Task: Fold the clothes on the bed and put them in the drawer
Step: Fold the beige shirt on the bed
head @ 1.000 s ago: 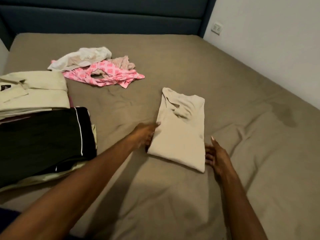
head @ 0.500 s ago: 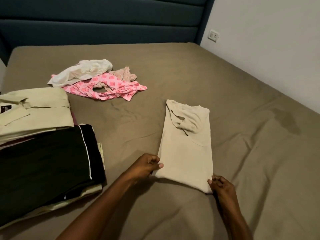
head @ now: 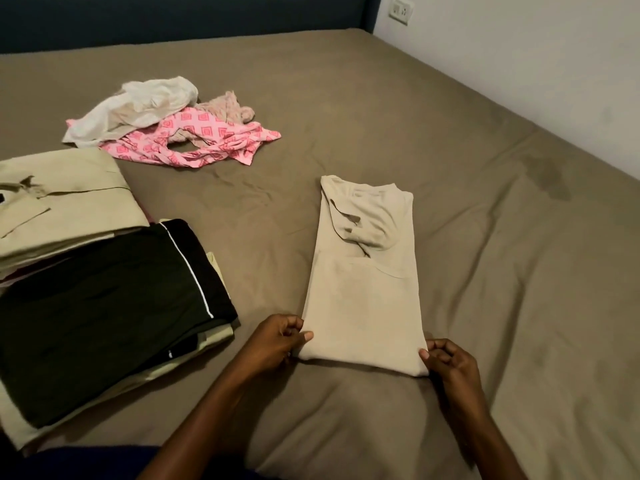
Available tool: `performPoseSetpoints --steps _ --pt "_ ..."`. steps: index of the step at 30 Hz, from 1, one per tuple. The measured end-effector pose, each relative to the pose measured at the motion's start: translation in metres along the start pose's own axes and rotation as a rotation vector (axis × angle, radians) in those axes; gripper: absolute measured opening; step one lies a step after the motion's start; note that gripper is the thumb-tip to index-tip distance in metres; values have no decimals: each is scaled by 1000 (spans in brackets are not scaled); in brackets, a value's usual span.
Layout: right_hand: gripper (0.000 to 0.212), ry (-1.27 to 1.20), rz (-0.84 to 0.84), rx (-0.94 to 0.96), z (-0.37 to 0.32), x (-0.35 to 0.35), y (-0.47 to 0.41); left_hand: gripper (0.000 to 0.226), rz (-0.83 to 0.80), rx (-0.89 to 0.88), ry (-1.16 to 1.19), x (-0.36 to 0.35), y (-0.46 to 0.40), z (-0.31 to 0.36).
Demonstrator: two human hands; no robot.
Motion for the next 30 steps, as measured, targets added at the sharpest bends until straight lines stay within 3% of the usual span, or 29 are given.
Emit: performPoseSetpoints --steps 6,13,16,19,24,28,30 --pt "12 54 83 -10 30 3 55 12 52 -6 -70 8 57 -12" --pt "24 195 69 -41 52 4 89 11 13 107 -25 5 102 -25" --pt "21 498 268 76 17 0 84 13 45 120 -34 5 98 -23" --pt "16 755 551 248 -40 -22 66 23 235 72 -24 14 92 -19" --pt "20 650 335 571 -98 -116 -8 32 354 -56 -389 20 87 -5" --pt "49 830 244 574 -110 -175 -60 22 378 -80 -294 27 81 -6" --pt "38 883 262 536 -105 -179 -70 16 377 -59 -178 29 80 -10"
Point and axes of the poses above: each hand's wrist, its own y-axis away from the middle knuckle, its own x-axis out of the back of the hand, z = x × y, the point moved 9 cm from there along -y, towards the middle knuckle, and after that the axes turned 11 degrees about -x, right-handed, at the moved point
